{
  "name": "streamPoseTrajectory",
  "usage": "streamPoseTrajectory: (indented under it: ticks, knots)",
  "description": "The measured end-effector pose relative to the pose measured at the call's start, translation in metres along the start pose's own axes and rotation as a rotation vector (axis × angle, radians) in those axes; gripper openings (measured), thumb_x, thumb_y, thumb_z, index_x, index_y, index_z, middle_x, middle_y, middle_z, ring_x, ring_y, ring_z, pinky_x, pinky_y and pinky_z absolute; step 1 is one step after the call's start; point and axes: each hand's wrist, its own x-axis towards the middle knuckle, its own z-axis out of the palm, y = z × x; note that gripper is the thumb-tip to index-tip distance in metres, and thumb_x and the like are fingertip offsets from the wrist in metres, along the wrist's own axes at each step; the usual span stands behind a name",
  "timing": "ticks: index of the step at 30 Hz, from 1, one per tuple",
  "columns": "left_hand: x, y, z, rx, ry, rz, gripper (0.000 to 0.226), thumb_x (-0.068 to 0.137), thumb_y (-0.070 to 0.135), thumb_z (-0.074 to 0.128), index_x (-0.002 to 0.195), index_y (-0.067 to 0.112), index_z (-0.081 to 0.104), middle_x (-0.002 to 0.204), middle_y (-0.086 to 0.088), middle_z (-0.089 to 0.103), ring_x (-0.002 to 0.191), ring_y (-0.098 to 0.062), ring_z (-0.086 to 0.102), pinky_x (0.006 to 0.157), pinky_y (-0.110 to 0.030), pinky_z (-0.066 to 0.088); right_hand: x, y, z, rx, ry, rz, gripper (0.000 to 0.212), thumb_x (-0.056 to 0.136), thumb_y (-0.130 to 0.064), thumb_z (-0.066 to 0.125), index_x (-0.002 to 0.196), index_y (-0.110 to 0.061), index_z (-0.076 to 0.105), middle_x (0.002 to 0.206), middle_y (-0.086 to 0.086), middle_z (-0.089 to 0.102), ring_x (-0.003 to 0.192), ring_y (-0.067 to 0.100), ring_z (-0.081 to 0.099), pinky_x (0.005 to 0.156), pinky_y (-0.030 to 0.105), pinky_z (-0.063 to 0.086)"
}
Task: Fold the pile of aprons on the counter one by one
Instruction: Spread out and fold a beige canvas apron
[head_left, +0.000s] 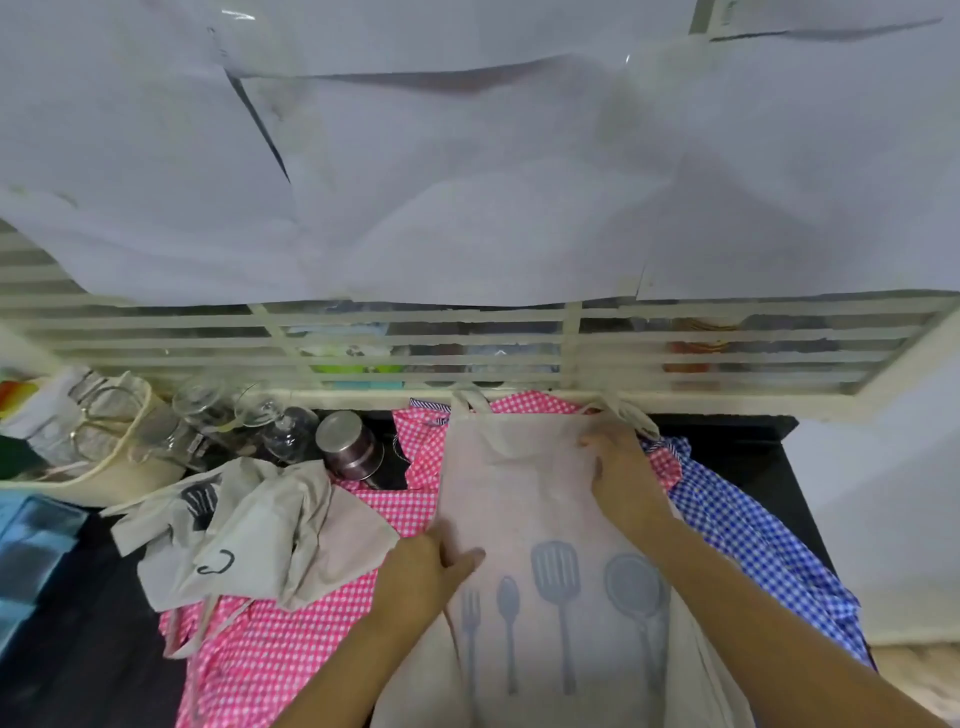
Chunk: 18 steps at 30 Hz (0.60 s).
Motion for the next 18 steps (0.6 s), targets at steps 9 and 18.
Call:
streamPoseTrajectory:
  ticks: [9, 18]
  knots:
    - [-0.061, -0.010, 0.029, 0.116, -0.198, -0.112, 0.060, 0.073, 0.053, 0.070, 0.112, 0.012, 0.054, 0.096, 0.002, 0.059, 0.083, -0.011, 0.055, 0.070, -0.023, 0.045, -0.149, -0.088, -0.002, -0.234, -0.589, -0.146, 0.039, 0.095, -0.004, 0.041, 0.132, -0.014, 0.045, 0.127, 0.009, 0.053, 0.112, 0.026, 0.054, 0.083, 0.029, 0.038]
    - [-0.123, -0.056, 0.060, -0.115, 0.003, 0.043, 0.061, 0.091, 0.002, 0.052, 0.147, 0.005, 0.028, 0.148, -0.010, 0.031, 0.136, -0.024, 0.034, 0.110, -0.023, 0.025, -0.210, -0.055, 0.041, -0.503, -0.606, -0.078, 0.080, 0.094, -0.046, 0.048, 0.152, -0.028, -0.005, 0.157, 0.008, -0.021, 0.145, 0.032, -0.018, 0.116, 0.044, -0.008]
